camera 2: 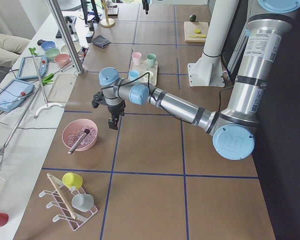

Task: Place all cups on tray

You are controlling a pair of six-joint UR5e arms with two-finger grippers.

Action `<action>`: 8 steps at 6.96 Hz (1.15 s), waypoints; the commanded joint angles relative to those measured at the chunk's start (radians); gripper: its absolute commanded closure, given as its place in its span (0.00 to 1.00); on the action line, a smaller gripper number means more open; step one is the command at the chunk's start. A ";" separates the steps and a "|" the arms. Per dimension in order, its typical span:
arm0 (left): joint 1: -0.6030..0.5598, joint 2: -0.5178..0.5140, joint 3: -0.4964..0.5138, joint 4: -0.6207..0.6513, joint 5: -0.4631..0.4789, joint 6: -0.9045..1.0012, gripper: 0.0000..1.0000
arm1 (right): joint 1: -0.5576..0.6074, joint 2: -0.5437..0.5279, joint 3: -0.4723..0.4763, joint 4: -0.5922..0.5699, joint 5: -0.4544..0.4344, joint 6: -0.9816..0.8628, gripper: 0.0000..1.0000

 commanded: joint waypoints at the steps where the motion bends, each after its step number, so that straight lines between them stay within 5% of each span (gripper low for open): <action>1: -0.131 0.034 0.028 0.104 -0.035 0.154 0.00 | 0.138 -0.110 -0.005 -0.001 0.002 -0.111 0.00; 4: -0.186 0.137 0.025 0.095 -0.036 0.250 0.00 | 0.150 -0.134 0.007 0.002 0.083 0.021 0.00; 8: -0.190 0.201 0.034 0.101 -0.030 0.212 0.00 | 0.150 -0.134 0.010 0.018 0.075 0.030 0.00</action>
